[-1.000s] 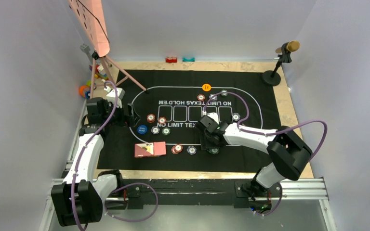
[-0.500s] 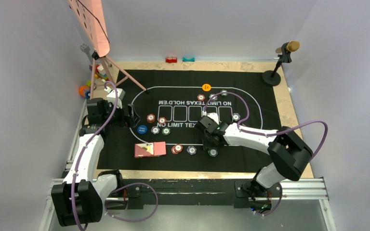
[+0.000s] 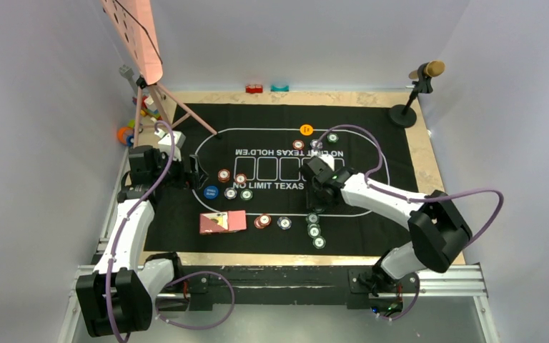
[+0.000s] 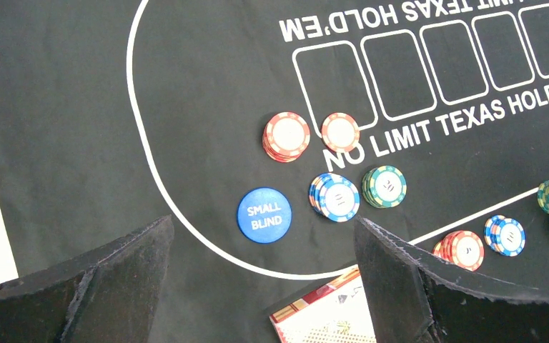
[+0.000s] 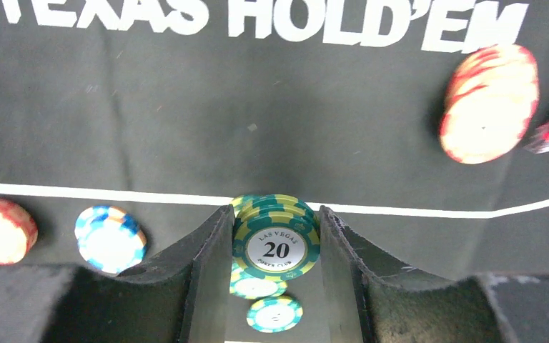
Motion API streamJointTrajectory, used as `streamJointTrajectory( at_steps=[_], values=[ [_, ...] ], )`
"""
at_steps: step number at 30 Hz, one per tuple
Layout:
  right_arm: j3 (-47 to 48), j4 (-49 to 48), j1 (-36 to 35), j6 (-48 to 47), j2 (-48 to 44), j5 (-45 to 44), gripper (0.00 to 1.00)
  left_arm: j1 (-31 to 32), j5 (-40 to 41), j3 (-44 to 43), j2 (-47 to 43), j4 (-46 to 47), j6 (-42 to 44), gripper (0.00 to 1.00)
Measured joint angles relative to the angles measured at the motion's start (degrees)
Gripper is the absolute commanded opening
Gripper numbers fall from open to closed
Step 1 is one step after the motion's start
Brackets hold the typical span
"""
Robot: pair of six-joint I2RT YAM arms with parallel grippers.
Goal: Distribute texas hold em gaming equipment
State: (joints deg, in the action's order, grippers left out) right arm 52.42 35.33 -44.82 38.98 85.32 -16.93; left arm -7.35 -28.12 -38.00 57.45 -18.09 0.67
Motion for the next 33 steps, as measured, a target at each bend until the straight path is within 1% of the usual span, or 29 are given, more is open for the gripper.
streamJointTrajectory(
  at_steps=[5, 8, 16, 17, 18, 21, 24, 25, 27, 28, 33],
  values=[
    [0.0, 1.2, 7.9, -0.7, -2.3, -0.1, 0.0, 0.0, 0.0, 0.0, -0.1, 0.0, 0.0, 1.0],
    [0.0, 1.6, 12.1, -0.8, -3.4, -0.3, 0.03, 0.0, 0.0, 0.0, -0.1, 0.0, 0.0, 1.0],
    [-3.1, 2.4, 16.3, 0.5, -4.5, -0.3, 0.15, 0.0, 0.0, 0.0, -0.1, 0.0, 0.0, 1.0],
    [-4.0, 2.5, 17.0, 0.7, -4.7, -0.1, 0.19, 0.0, 0.0, 0.0, -0.2, 0.0, 0.0, 1.0],
    [-4.5, 2.8, 17.5, 0.9, -5.0, -0.1, 0.28, 0.0, 0.0, 0.0, -0.2, 0.0, 0.0, 1.0],
    [-5.7, 3.6, 19.8, 1.4, -6.0, 0.2, 0.49, 0.0, -0.1, 0.0, -0.2, 0.0, 0.0, 1.0],
    [-6.1, 3.7, 22.0, 1.9, -7.4, 1.3, 0.73, 0.0, -0.1, 0.0, -0.2, 0.0, 0.0, 1.0],
    [-6.1, 3.7, 22.4, 2.3, -7.8, 1.5, 0.78, 0.0, -0.1, 0.0, -0.2, 0.0, 0.0, 1.0],
    [-6.4, 3.3, 23.2, 2.7, -8.4, 2.0, 0.84, 0.0, -0.1, 0.0, -0.2, 0.0, 0.0, 1.0],
    [-6.6, 3.2, 23.4, 2.8, -8.5, 2.3, 0.86, 0.0, -0.1, 0.0, -0.2, 0.0, 0.0, 1.0],
    [-7.5, 2.8, 23.5, 3.3, -9.0, 3.2, 0.87, 0.0, -0.1, 0.0, -0.2, 0.0, 0.0, 1.0]
  ],
)
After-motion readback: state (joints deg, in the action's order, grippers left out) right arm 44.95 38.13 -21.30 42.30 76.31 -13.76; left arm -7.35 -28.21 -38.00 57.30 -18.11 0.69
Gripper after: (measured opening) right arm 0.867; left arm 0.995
